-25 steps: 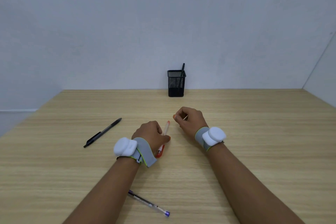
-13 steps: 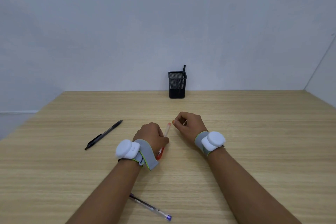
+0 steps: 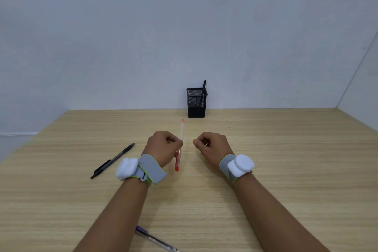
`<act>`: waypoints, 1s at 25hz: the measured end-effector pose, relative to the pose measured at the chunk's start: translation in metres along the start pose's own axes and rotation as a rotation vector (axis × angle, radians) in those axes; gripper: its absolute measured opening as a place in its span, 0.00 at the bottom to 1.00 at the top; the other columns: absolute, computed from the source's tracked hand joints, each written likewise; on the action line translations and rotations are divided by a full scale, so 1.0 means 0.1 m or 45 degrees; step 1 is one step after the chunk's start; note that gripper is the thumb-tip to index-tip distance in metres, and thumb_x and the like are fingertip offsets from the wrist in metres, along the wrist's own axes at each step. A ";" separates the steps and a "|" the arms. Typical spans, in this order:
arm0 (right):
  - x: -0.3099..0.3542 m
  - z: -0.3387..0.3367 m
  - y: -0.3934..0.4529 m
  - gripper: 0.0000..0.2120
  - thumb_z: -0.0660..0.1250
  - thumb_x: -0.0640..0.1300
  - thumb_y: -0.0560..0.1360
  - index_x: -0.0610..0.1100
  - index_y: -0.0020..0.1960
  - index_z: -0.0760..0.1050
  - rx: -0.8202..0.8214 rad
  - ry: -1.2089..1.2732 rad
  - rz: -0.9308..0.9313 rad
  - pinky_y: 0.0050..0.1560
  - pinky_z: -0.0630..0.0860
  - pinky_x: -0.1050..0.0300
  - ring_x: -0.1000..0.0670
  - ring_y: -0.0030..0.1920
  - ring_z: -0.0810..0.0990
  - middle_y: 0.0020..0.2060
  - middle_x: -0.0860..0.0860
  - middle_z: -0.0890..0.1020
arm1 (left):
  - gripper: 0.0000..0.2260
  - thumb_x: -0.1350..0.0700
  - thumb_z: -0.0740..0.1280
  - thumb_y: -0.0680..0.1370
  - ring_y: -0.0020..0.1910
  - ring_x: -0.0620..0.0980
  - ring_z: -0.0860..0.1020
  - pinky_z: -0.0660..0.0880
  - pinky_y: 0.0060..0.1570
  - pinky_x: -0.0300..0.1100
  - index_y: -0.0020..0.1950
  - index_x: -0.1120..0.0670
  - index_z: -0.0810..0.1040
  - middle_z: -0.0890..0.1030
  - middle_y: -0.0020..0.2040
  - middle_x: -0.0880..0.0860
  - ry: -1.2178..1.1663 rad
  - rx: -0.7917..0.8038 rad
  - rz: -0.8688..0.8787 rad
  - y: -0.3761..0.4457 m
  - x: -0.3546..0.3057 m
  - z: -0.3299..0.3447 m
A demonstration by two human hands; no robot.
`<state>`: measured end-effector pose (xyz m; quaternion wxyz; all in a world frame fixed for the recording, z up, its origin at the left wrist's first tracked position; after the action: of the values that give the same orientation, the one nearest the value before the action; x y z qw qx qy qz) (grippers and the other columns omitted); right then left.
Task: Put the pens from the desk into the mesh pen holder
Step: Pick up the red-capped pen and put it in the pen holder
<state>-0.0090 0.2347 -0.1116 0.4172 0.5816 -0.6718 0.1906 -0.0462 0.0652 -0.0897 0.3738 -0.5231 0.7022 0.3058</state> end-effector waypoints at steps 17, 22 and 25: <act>0.27 -0.23 0.06 0.04 0.67 0.46 0.76 0.49 0.47 0.80 -0.045 0.562 -0.004 0.38 0.77 0.62 0.55 0.36 0.83 0.41 0.51 0.84 | 0.06 0.59 0.67 0.76 0.37 0.44 0.83 0.75 0.36 0.31 0.52 0.58 0.80 0.83 0.48 0.58 -0.518 0.057 0.361 0.24 -0.52 0.01; 0.35 -0.36 0.12 0.04 0.71 0.44 0.73 0.47 0.48 0.80 -0.105 0.641 -0.099 0.38 0.77 0.64 0.52 0.37 0.82 0.41 0.45 0.85 | 0.03 0.62 0.67 0.76 0.34 0.42 0.82 0.73 0.34 0.29 0.48 0.57 0.80 0.82 0.43 0.55 -0.528 0.082 0.431 0.27 -0.62 0.02; 0.38 -0.42 0.22 0.06 0.72 0.40 0.72 0.46 0.48 0.79 -0.098 0.679 -0.118 0.36 0.77 0.64 0.51 0.37 0.81 0.38 0.47 0.84 | 0.03 0.63 0.68 0.75 0.33 0.42 0.82 0.72 0.33 0.28 0.46 0.58 0.80 0.81 0.40 0.52 -0.554 0.084 0.448 0.32 -0.70 0.00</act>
<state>-0.0141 0.2474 -0.0527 0.6096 0.5247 -0.5175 0.2919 -0.0649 0.1093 -0.0293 0.4737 -0.3026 0.6951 0.4482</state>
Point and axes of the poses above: each hand's wrist, its own y-axis towards the middle knuckle, its own z-axis out of the palm, x = y × z, the point moved 7 cm from there along y, towards the middle knuckle
